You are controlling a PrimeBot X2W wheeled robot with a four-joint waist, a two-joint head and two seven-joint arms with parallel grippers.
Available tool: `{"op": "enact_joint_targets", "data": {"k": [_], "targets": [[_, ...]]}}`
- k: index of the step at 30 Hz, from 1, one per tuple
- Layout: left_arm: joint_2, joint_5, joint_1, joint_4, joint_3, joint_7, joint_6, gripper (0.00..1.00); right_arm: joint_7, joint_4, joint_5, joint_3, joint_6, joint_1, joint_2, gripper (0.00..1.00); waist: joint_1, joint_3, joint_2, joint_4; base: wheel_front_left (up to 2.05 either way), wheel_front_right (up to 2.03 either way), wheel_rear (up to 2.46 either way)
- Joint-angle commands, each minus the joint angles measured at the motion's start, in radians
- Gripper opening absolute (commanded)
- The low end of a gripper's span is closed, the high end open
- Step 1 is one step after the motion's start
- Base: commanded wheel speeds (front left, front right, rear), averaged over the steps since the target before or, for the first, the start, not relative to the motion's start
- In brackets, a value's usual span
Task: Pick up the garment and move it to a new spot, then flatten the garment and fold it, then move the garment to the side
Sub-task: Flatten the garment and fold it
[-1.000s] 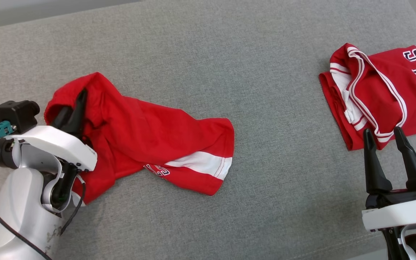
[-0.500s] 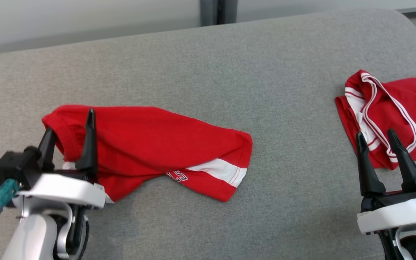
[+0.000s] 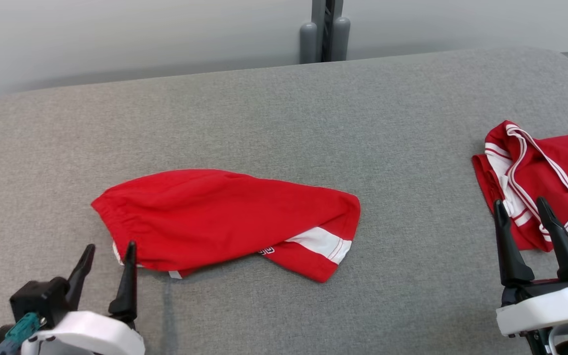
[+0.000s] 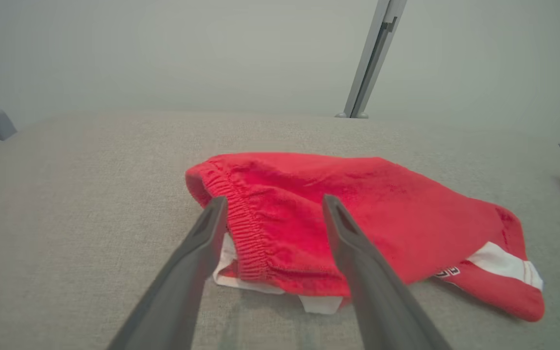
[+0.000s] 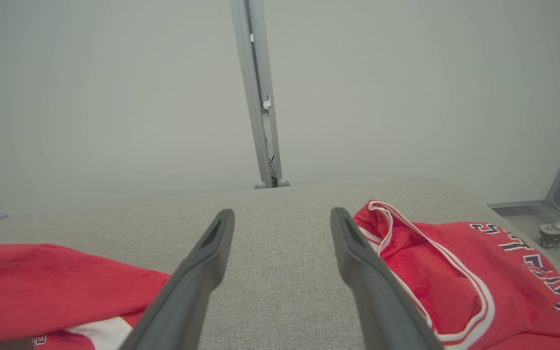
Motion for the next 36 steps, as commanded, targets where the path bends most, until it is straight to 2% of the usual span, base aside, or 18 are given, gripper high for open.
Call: {"op": "enact_joint_targets", "data": {"k": [1, 5, 12, 17, 29, 32, 36], "targets": [[0.006, -0.001, 0.015, -0.008, 0.011, -0.012, 0.009, 1.00, 0.004, -0.004, 0.002, -0.010, 0.000, 0.009, -0.004, 1.00, 0.0000, -0.007, -0.0001, 0.010, 0.00, 0.00, 0.00], [0.008, 0.028, 0.035, -0.056, 0.021, -0.055, 0.029, 1.00, 0.008, -0.018, -0.007, -0.030, 0.000, 0.022, -0.005, 1.00, 0.0000, -0.019, -0.0001, 0.032, 0.00, 0.00, 0.00], [0.009, 0.091, -0.040, -0.154, -0.001, -0.119, 0.035, 1.00, 0.034, -0.047, -0.023, -0.016, -0.001, 0.028, -0.018, 1.00, 0.0000, -0.041, -0.0001, 0.050, 0.00, 0.00, 0.00], [0.026, 0.128, -0.051, -0.161, -0.020, -0.102, 0.046, 1.00, 0.052, -0.063, -0.027, 0.012, -0.001, 0.043, -0.020, 1.00, 0.0000, -0.055, -0.0001, 0.042, 0.00, 0.00, 0.00], [0.022, 0.116, -0.042, -0.159, -0.026, -0.087, 0.057, 1.00, 0.051, -0.058, -0.018, 0.022, 0.000, 0.026, -0.028, 1.00, 0.0000, -0.036, -0.0001, 0.045, 0.00, 0.00, 0.00], [0.020, 0.116, -0.061, -0.163, -0.028, -0.085, 0.057, 1.00, 0.067, -0.051, -0.032, 0.079, 0.000, -0.013, -0.058, 1.00, 0.0000, -0.015, -0.0001, 0.061, 0.00, 0.00, 0.00], [0.014, 0.114, -0.082, -0.157, -0.032, -0.093, 0.054, 1.00, 0.102, -0.013, -0.037, 0.263, -0.001, -0.107, -0.129, 1.00, 0.0000, 0.022, -0.0001, 0.093, 0.00, 0.00, 0.00]]}}
